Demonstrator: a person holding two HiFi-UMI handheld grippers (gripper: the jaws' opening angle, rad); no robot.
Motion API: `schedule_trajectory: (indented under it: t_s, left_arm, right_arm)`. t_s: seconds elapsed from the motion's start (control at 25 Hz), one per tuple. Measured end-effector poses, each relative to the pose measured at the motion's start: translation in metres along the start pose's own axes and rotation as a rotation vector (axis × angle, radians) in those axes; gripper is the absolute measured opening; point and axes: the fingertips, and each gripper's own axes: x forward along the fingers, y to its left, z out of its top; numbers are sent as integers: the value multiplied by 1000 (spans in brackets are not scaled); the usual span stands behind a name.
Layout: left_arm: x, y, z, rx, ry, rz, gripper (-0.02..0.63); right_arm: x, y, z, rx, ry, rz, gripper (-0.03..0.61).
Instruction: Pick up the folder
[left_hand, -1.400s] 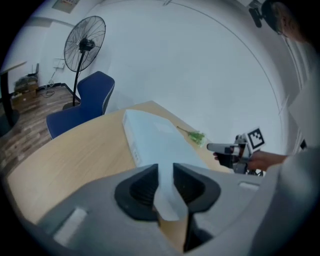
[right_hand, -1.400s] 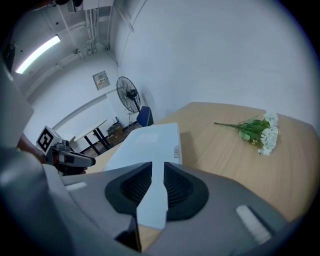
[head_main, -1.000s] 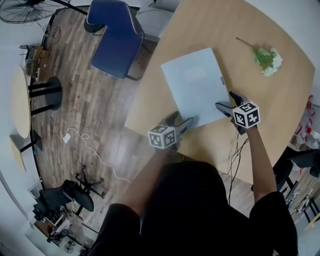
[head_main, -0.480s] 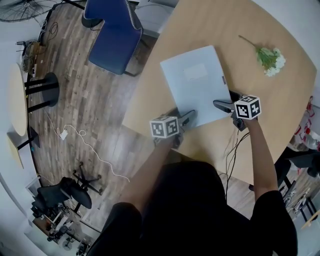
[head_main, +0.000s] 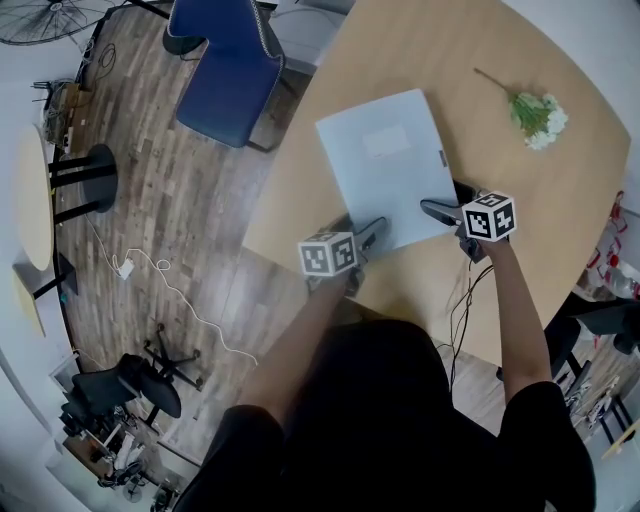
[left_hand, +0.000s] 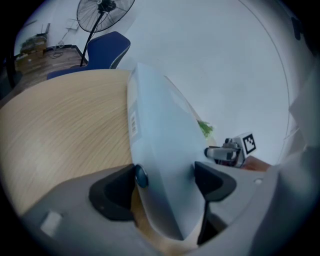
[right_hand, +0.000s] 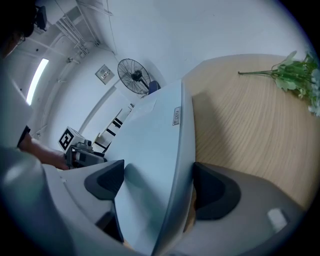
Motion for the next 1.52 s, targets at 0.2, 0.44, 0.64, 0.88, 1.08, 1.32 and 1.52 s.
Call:
schedule_trajectory:
  t_s: [0.2, 0.44, 0.64, 0.88, 1.08, 1.32, 1.52]
  left_arm:
    - [-21, -11, -2, 74, -24, 13, 372]
    - [-75, -36, 7, 175, -95, 1, 372]
    - [-129, -62, 20, 254, -168, -29, 372]
    - [-196, -96, 43, 332, -232, -99, 373]
    - [-248, -147, 82, 365, -310, -196, 376]
    - [-276, -191, 103, 513, -353, -263, 374]
    - [-282, -227, 110, 617, -359, -307, 376]
  right_arm:
    - [-12, 24, 3, -104, -40, -13, 434]
    - [-42, 81, 21, -220, -129, -39, 433]
    - [-73, 140, 36, -266, -214, -87, 431]
    - [-115, 212, 60, -299, -344, -154, 431]
    - [-169, 265, 93, -257, -504, -225, 430]
    - [-213, 296, 100, -262, -629, -314, 428]
    - [-247, 306, 97, -259, -704, -377, 425]
